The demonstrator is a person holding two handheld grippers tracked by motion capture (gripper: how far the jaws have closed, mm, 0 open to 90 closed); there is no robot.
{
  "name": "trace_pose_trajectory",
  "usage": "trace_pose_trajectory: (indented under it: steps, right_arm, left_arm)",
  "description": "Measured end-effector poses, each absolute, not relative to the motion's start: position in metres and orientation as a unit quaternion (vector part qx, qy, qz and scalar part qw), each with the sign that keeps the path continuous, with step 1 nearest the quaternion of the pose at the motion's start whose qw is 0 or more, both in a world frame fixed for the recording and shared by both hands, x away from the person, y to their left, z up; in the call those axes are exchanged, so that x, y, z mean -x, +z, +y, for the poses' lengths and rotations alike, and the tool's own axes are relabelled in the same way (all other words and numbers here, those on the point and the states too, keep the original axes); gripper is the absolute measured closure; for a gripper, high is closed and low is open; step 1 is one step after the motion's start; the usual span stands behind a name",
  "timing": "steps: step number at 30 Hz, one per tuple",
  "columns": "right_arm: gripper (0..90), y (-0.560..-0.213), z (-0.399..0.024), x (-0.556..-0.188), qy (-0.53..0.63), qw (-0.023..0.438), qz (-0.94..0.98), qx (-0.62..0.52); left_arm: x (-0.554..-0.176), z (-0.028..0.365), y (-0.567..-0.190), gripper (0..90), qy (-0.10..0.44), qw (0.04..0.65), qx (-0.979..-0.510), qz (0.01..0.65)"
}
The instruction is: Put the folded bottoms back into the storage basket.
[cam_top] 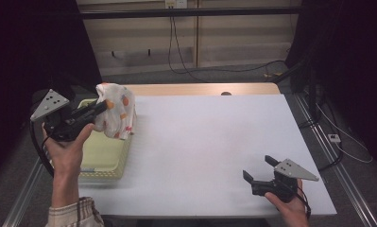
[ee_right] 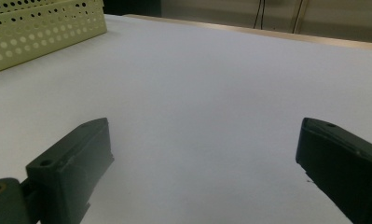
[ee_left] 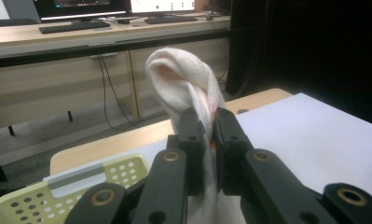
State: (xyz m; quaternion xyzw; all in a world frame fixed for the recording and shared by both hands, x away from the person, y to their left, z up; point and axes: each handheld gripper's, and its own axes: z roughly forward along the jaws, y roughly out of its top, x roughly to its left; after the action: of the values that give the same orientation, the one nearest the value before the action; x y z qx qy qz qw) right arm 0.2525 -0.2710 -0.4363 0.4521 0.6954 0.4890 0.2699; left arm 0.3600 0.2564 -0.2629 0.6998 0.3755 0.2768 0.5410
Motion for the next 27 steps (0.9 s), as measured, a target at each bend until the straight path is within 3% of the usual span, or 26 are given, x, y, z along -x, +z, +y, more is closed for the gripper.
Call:
trace_pose_trajectory:
  steps: [27]
  right_arm:
    - [3.2, -0.436, -0.271, -0.252, 0.489, 0.269, 0.696, -0.452]
  left_arm:
    - [-0.364, 0.291, -0.269, 83.4, 0.282, 0.514, -0.702, 0.403]
